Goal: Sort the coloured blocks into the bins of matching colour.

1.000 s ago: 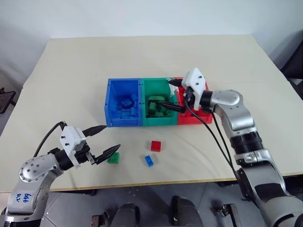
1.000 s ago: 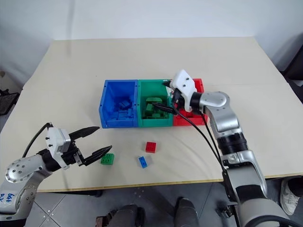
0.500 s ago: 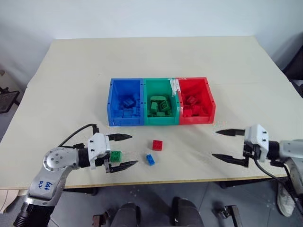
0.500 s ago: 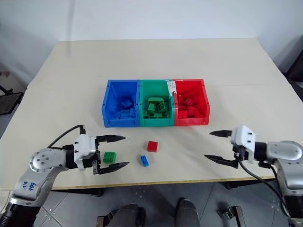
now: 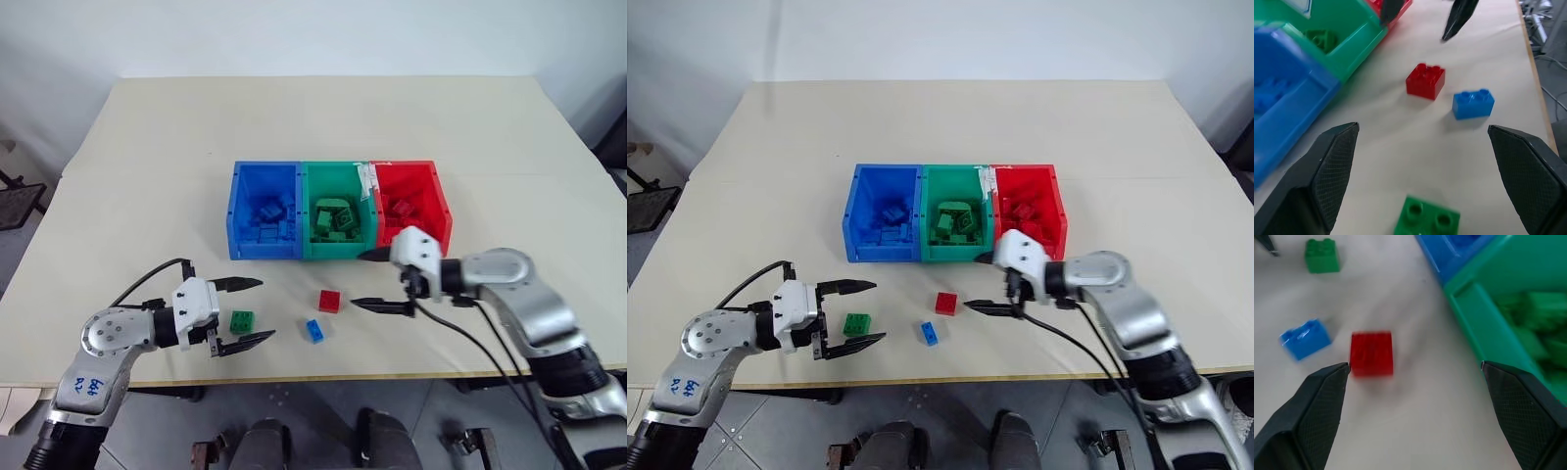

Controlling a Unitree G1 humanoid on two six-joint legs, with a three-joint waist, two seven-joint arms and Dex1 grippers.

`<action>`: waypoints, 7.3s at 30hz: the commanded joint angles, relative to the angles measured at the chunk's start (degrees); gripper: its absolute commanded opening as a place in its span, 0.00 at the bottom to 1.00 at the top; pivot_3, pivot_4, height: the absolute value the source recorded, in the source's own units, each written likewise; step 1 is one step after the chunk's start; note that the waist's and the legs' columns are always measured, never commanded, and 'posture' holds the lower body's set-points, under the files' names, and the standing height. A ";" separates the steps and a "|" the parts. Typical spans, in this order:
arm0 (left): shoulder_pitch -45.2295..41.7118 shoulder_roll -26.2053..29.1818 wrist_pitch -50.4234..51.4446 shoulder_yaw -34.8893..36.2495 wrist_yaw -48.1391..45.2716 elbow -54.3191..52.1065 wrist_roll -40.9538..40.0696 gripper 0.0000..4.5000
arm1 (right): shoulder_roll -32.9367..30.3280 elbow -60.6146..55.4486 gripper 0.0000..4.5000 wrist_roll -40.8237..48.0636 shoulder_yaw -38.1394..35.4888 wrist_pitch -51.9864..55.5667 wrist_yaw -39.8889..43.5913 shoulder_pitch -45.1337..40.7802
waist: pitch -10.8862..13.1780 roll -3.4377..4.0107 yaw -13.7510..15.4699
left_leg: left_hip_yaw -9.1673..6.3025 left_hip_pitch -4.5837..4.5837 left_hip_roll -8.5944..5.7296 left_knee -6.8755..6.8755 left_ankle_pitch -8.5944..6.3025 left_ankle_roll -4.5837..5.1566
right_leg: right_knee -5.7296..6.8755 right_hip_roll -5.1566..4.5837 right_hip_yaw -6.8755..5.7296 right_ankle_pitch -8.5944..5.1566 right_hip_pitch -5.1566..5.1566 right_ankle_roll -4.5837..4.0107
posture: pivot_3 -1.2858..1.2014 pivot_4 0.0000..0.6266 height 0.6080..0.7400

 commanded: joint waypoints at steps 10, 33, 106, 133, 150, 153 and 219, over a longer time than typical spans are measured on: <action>6.71 1.85 2.19 5.91 2.71 -8.52 -2.24 1.00 | 6.39 4.08 0.50 -4.28 6.61 -0.46 -0.35 -2.36 | -0.02 -0.01 -1.38 | 0.08 0.19 0.12 -0.03 -0.04 -0.04 | 0.15 0.07 0.01 -0.01 0.04 -0.03 | 0.52 0.24 1.00; 6.04 1.82 1.54 6.96 3.14 -7.65 -1.70 1.00 | 8.91 7.78 0.86 -2.06 5.74 2.83 0.48 -6.83 | -0.02 0.00 -1.14 | 0.07 0.09 0.12 -0.04 -0.06 -0.06 | 0.14 0.07 -0.02 -0.02 -0.05 -0.03 | 0.52 0.24 1.00; 6.12 4.87 6.46 9.79 -1.72 -6.25 -5.52 1.00 | 0.07 -5.71 0.99 0.17 4.61 -8.12 8.55 4.65 | 0.04 0.05 -0.66 | 0.16 0.07 0.21 0.08 -0.15 -0.03 | -0.04 0.10 -0.02 -0.01 0.03 -0.04 | 0.52 0.24 1.00; 3.75 8.15 15.92 1.59 0.90 -14.90 -1.69 1.00 | -7.98 -8.23 0.99 17.40 -21.39 -23.15 17.49 20.04 | 0.07 0.08 -0.71 | 0.20 0.09 0.25 0.01 -0.21 -0.01 | -0.05 0.13 -0.10 -0.01 0.02 -0.04 | 0.52 0.24 1.00; -19.20 -2.97 32.67 -26.89 10.27 -6.80 10.46 1.00 | -12.90 -23.03 0.99 20.49 -39.74 -20.66 10.78 44.80 | 0.08 0.11 0.90 | 0.31 0.17 0.17 0.12 -0.19 0.04 | -0.08 0.13 0.09 -0.01 0.13 -0.05 | 0.52 0.24 1.00; -19.84 -4.03 32.59 -27.28 9.27 -5.68 10.22 1.00 | -12.82 -24.08 0.99 20.65 -40.47 -20.57 9.97 46.29 | 0.07 0.11 1.01 | 0.30 0.17 0.15 0.13 -0.19 0.05 | -0.10 0.12 0.08 -0.01 0.15 -0.05 | 0.52 0.24 1.00; 5.35 14.61 12.89 12.46 -9.73 -2.62 -4.62 1.00 | -7.73 -2.84 1.00 15.29 -18.53 -25.87 16.00 18.26 | 0.11 0.00 0.45 | 0.36 0.17 0.41 0.11 -0.24 0.00 | 0.01 0.23 -0.06 0.02 0.02 -0.09 | 0.52 0.24 1.00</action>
